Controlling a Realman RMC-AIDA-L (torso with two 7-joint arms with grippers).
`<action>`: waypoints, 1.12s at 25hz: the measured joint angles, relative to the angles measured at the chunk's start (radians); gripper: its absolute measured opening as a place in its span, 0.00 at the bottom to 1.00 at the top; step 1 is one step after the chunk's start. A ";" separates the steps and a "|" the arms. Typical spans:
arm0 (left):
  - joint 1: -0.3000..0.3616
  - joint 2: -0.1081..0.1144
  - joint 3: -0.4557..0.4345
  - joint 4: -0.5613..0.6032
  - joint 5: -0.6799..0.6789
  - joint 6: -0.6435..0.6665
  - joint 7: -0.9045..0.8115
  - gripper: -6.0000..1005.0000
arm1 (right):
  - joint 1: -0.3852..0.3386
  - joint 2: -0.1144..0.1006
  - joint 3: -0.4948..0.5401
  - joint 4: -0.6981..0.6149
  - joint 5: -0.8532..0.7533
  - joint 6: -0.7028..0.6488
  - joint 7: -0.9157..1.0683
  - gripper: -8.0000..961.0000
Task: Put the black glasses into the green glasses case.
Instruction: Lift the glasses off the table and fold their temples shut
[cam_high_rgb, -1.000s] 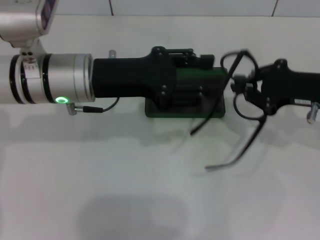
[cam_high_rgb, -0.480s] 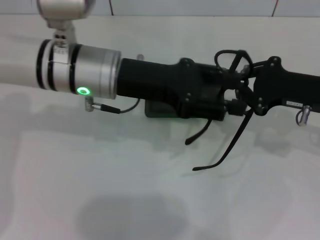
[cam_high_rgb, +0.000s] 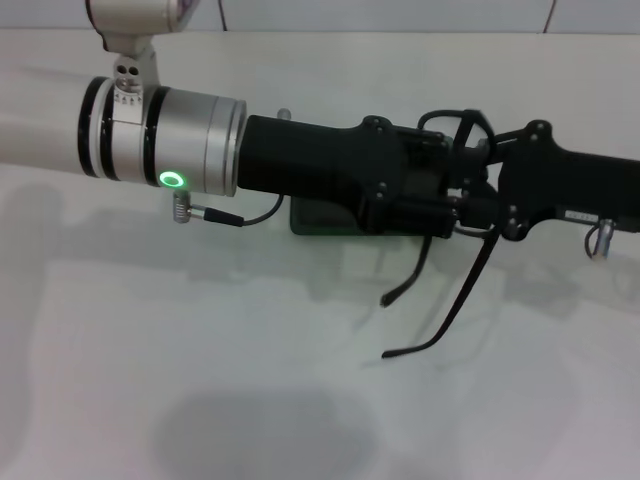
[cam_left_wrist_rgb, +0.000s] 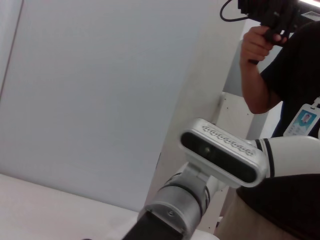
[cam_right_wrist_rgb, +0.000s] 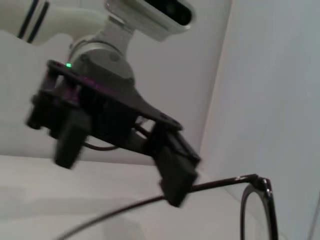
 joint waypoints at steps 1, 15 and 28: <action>-0.002 -0.001 0.000 -0.002 0.003 -0.004 0.000 0.62 | 0.001 0.000 -0.003 0.000 0.000 -0.012 -0.004 0.13; 0.004 -0.001 0.002 -0.012 0.014 -0.026 0.000 0.62 | -0.007 -0.009 0.013 0.000 -0.006 -0.059 -0.017 0.12; 0.011 -0.005 0.019 -0.007 0.222 -0.112 0.009 0.62 | -0.047 -0.006 0.282 -0.011 0.063 -0.382 -0.012 0.12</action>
